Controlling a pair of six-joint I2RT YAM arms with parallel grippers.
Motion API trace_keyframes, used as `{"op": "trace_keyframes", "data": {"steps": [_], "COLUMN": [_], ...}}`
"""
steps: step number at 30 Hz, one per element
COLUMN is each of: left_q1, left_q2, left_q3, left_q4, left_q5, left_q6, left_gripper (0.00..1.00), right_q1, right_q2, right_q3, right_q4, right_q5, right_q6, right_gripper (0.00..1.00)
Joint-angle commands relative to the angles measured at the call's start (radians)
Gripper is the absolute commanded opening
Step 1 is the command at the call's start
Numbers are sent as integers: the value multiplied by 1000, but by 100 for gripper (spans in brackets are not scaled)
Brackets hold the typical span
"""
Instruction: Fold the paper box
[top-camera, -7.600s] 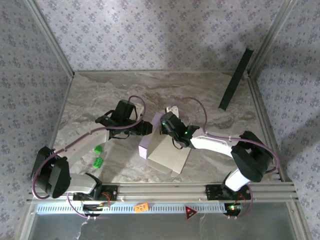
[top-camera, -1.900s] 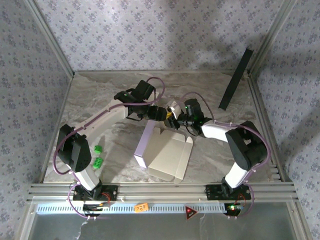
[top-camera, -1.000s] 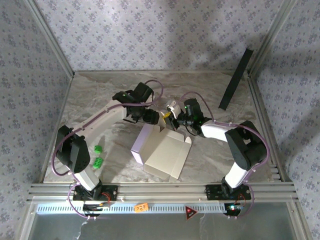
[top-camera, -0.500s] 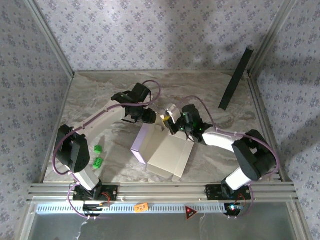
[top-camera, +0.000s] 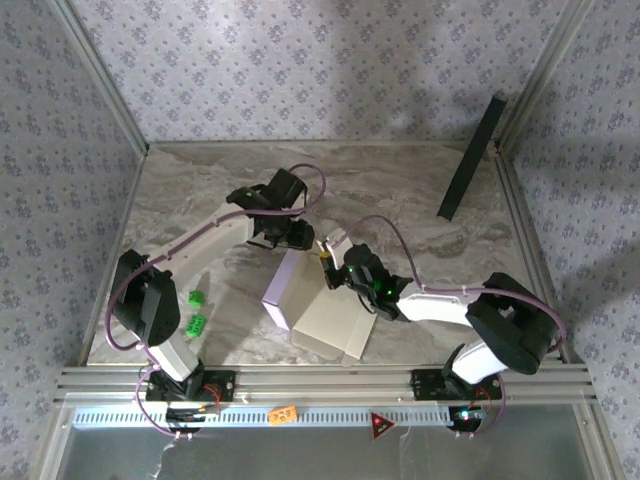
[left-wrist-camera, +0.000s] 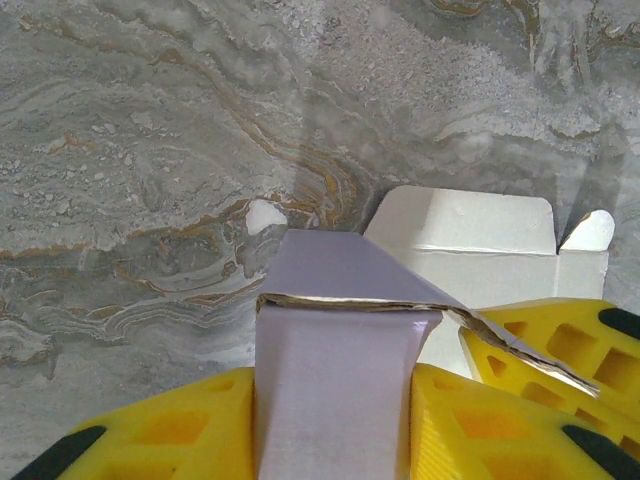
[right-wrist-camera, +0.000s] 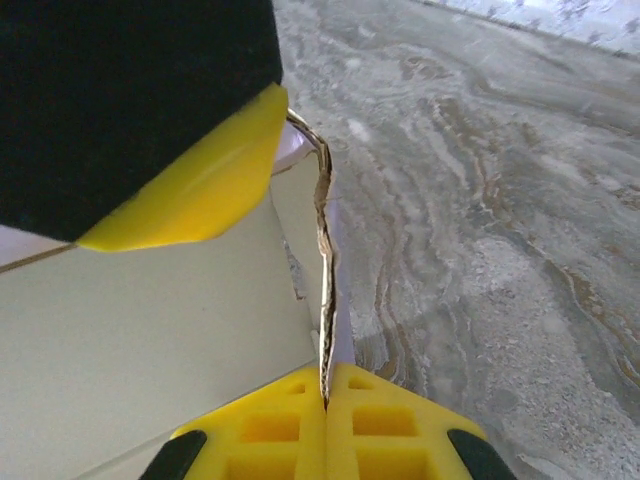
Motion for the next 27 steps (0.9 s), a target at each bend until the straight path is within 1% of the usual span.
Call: {"op": "trace_keyframes", "data": {"steps": [1,8,14,18,23,27], "left_q1": [-30,-65,-81,-85,-86,-88], "left_q2": [-2,-24,-48,-80,-99,-66], "left_q3": [25,20,26,38,64,91], "left_q4": [10,14,14,13,17,25], "left_q5": [-21,-40,-40,-47,-72,-77], "left_q6": [-25,-46,-64,-78,-108,-127], "left_gripper": [40,41,45,53,59,71], "right_q1": [45,77,86,93,95,97], "right_q2": [37,123,173,186,192,188], "right_q3": [-52,-153,-186,-184,-178,-177], "right_q4": [106,279,326,325,314,311], "right_q5": [97,166,197,201,201,200], "right_q6": [56,119,147,151,150,150], "right_gripper": [0,0,0,0,0,0]}}
